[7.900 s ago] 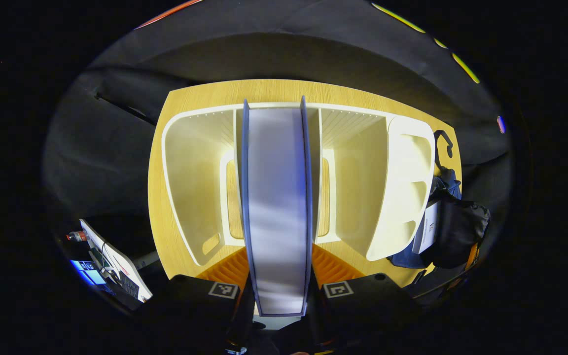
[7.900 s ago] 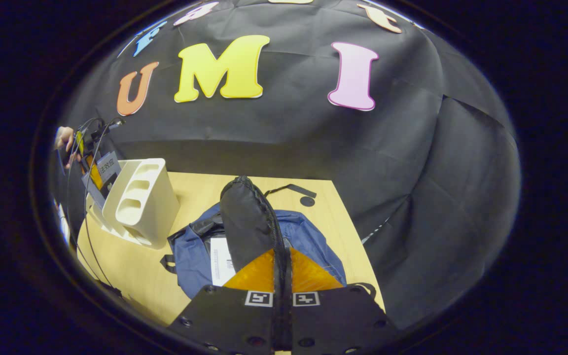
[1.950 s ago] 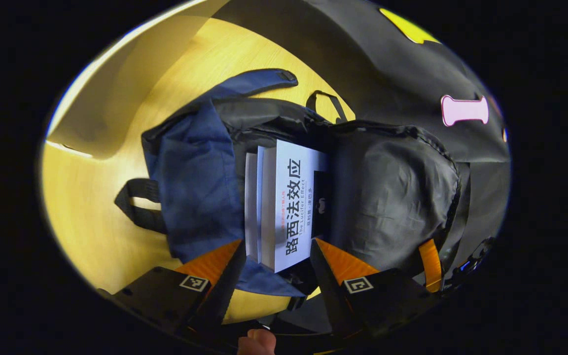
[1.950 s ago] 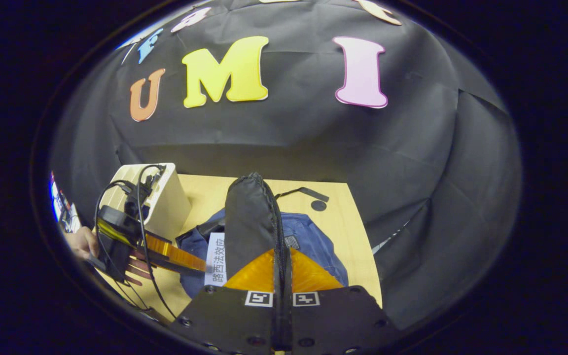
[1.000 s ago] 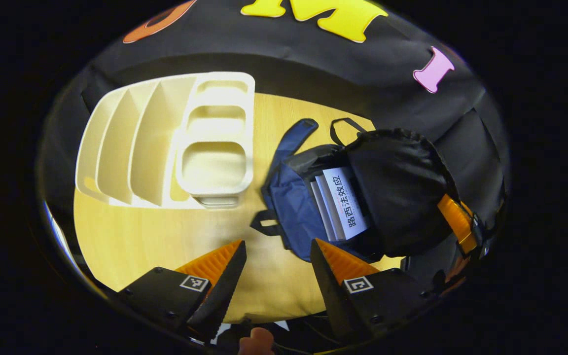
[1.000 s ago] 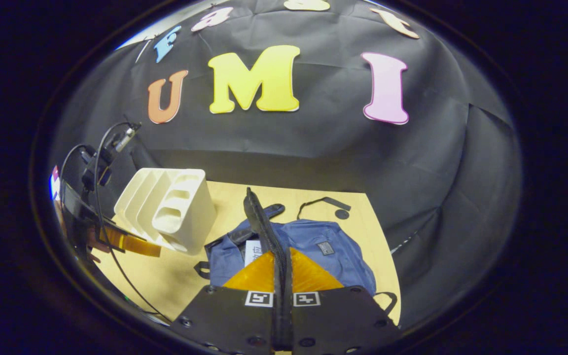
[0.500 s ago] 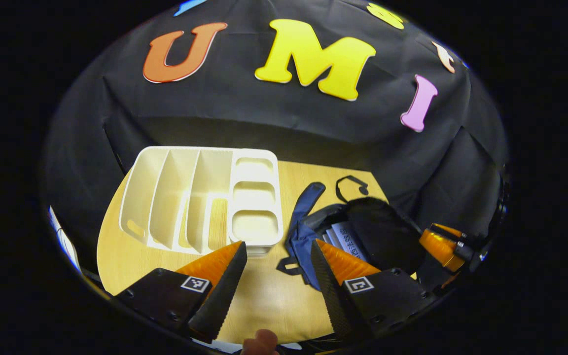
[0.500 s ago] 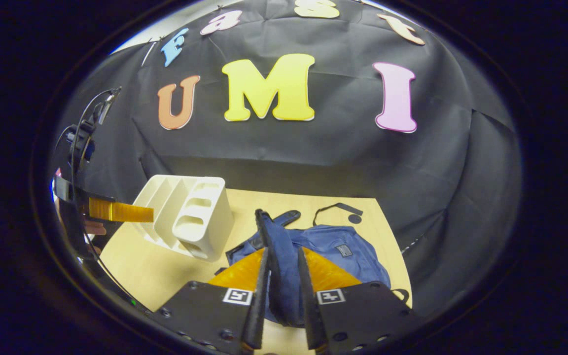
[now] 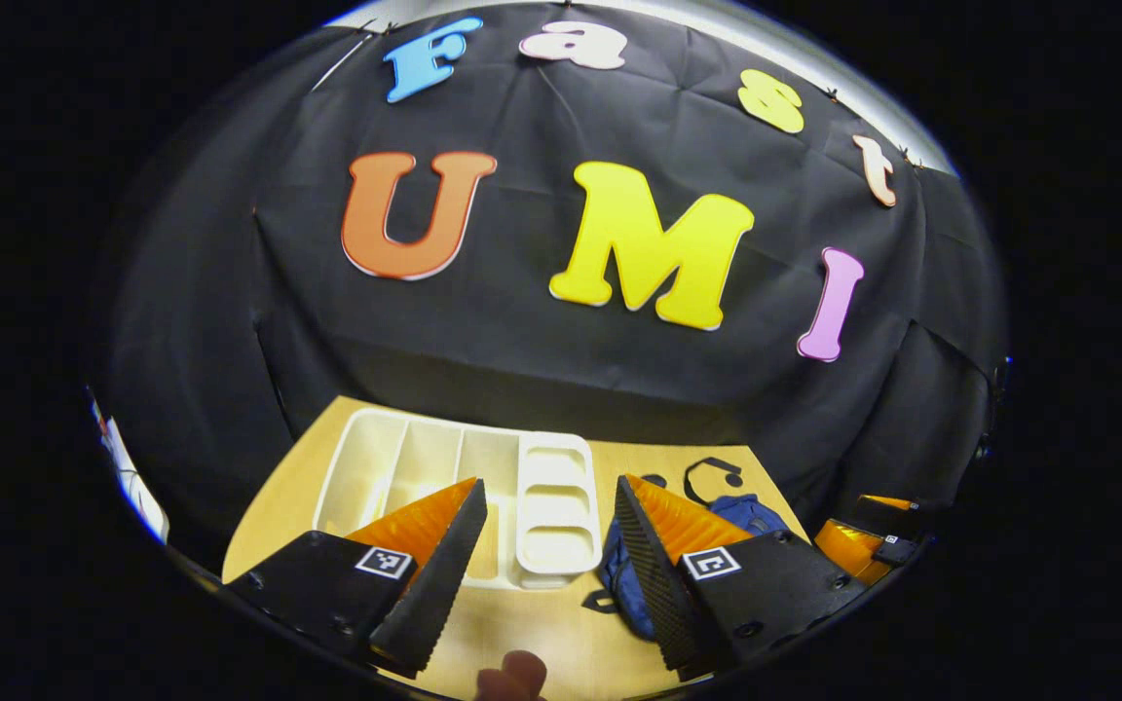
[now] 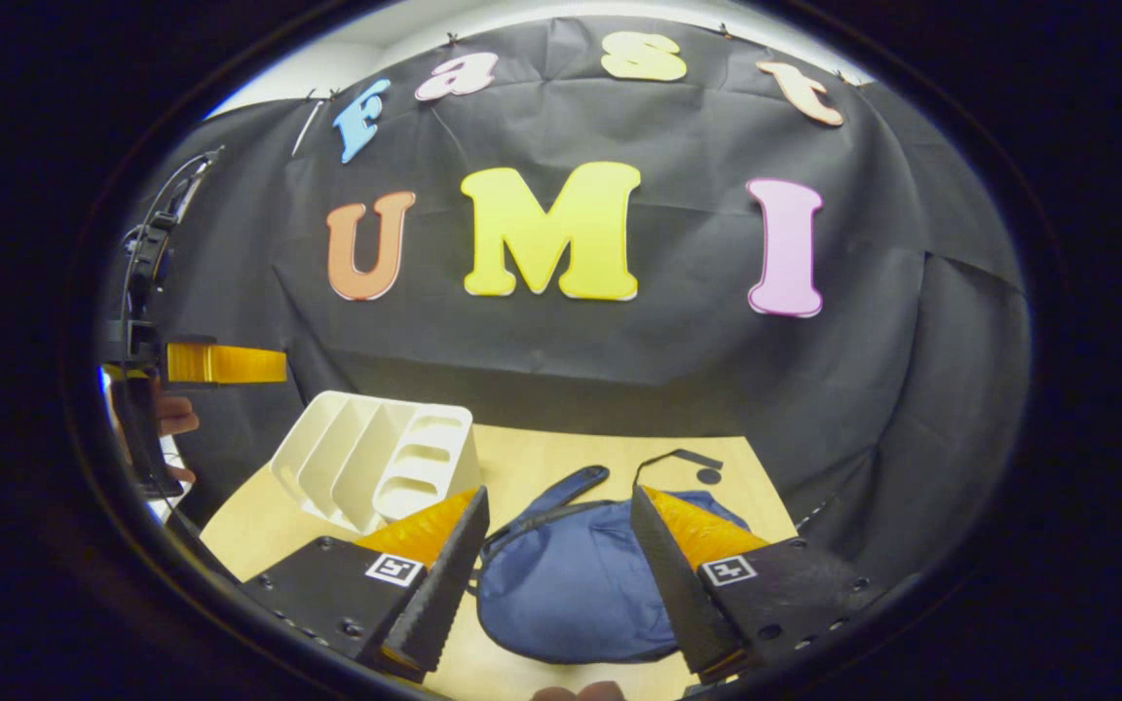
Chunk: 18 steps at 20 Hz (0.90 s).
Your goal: Open the schoolbag, grab two books from the bookshelf and put them into the schoolbag.
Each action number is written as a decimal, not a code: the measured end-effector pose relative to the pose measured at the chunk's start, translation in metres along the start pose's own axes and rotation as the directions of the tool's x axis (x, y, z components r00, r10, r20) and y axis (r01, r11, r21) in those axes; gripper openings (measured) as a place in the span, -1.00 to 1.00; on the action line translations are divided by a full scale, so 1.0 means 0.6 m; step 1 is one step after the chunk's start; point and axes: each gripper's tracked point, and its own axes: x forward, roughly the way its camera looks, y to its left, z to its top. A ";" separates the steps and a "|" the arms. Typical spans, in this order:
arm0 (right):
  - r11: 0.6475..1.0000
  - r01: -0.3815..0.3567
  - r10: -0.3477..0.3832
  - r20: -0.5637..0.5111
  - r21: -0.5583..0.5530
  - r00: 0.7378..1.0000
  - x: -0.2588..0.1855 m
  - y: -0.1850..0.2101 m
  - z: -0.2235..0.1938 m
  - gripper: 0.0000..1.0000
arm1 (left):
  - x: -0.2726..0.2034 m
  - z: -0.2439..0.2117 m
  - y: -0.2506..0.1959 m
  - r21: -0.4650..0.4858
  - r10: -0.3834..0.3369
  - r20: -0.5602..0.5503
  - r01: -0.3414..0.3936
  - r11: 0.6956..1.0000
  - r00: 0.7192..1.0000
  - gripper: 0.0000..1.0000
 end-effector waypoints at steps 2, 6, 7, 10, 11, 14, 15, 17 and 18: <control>1.000 0.018 -0.017 0.079 -0.014 0.997 -0.008 0.014 0.043 0.87 | -0.017 0.040 0.009 0.037 0.025 0.082 -0.029 0.999 0.996 0.76; 0.998 0.050 -0.041 0.257 -0.027 0.966 -0.035 0.053 0.141 0.92 | -0.060 0.117 0.023 0.068 0.063 0.222 -0.080 0.995 0.973 0.98; 0.999 0.047 -0.039 0.296 -0.021 0.954 -0.046 0.066 0.164 0.92 | -0.070 0.134 0.023 0.070 0.074 0.254 -0.095 0.993 0.964 0.98; 0.999 0.036 -0.029 0.389 -0.011 0.921 -0.074 0.093 0.215 0.92 | -0.108 0.162 0.030 0.092 0.094 0.327 -0.130 0.987 0.940 1.00; 0.999 0.033 -0.025 0.408 -0.013 0.913 -0.080 0.100 0.227 0.96 | -0.122 0.172 0.031 0.098 0.095 0.341 -0.136 0.986 0.935 0.96; 1.000 0.013 -0.005 0.433 -0.016 0.901 -0.084 0.116 0.237 0.92 | -0.137 0.180 0.028 0.104 0.101 0.360 -0.147 0.984 0.928 1.00; 1.000 0.009 -0.002 0.434 -0.015 0.901 -0.083 0.117 0.237 0.92 | -0.141 0.178 0.025 0.105 0.097 0.362 -0.144 0.984 0.927 1.00; 1.000 0.001 0.004 0.432 -0.012 0.902 -0.081 0.119 0.234 0.96 | -0.143 0.179 0.019 0.112 0.091 0.369 -0.141 0.984 0.925 0.97; 1.000 0.000 0.005 0.429 -0.012 0.903 -0.081 0.118 0.233 0.96 | -0.143 0.180 0.018 0.115 0.089 0.371 -0.140 0.983 0.925 0.97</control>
